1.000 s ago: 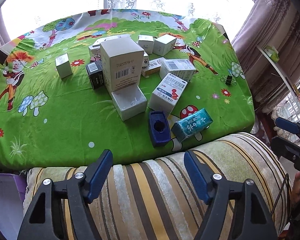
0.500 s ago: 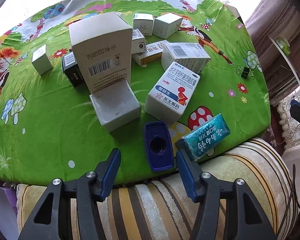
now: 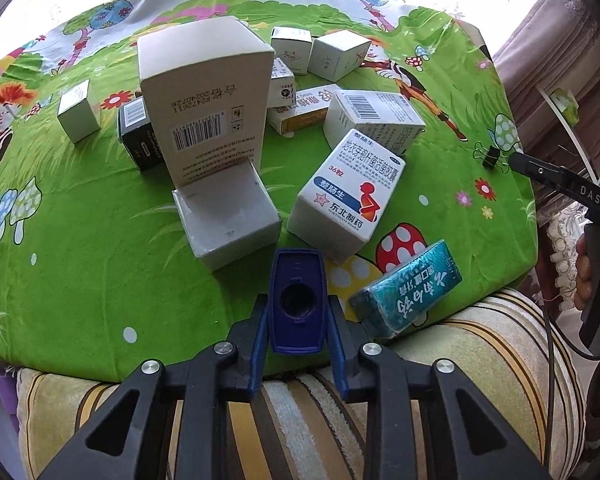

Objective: Organize rigid objects
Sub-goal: 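Grasp the blue tape dispenser with the left gripper while the right gripper reaches toward the black binder clip, then close the right gripper on the black binder clip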

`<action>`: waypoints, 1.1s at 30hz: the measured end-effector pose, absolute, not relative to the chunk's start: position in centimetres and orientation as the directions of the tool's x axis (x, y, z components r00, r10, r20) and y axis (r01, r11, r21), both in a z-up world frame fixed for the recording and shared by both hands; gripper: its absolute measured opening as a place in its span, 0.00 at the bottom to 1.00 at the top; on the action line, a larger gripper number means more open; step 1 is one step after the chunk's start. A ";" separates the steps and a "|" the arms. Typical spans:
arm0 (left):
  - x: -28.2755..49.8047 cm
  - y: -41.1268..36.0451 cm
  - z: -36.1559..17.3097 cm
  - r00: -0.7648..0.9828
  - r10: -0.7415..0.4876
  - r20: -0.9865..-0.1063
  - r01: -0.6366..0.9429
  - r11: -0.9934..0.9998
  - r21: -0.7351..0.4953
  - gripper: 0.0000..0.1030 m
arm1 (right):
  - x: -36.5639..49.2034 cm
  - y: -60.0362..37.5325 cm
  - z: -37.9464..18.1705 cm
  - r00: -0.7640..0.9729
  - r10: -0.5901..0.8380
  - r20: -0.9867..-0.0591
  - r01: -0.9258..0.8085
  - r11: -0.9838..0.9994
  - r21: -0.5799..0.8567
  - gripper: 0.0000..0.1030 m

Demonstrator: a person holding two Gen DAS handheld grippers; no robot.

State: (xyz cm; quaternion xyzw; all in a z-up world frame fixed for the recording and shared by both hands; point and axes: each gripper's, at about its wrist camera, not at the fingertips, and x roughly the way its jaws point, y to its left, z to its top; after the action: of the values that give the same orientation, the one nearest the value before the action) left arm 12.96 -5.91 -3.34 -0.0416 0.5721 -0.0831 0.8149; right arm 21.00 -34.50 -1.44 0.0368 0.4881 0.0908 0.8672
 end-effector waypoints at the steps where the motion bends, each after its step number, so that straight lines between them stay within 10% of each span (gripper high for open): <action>1: 12.9 -5.8 -3.3 0.332 -0.187 -0.925 0.087 0.982 -0.168 0.27 | 21.5 -34.3 -1.5 0.511 0.185 -0.839 -0.138 0.982 0.133 0.82; 10: 12.6 -5.1 -3.1 0.335 -0.214 -0.918 0.078 0.977 -0.199 0.27 | 24.2 -32.8 -2.8 0.496 0.171 -0.851 -0.336 0.942 -0.006 0.72; 17: 12.4 -4.6 -2.9 0.335 -0.228 -0.914 0.074 0.974 -0.215 0.27 | 24.8 -32.8 -4.0 0.429 0.208 -0.879 -0.379 0.925 0.033 0.33; 33: 11.4 -3.9 -1.7 0.386 -0.239 -0.891 0.055 0.970 -0.237 0.27 | 22.2 -31.9 -2.2 0.436 0.243 -0.867 -0.356 0.931 0.083 0.19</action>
State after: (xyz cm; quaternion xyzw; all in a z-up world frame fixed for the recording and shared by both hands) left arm 11.42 -3.91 -1.71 -0.0841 0.5470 -0.0889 0.8282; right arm 22.19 -31.90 -2.24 -0.0562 0.5007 0.1773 0.8454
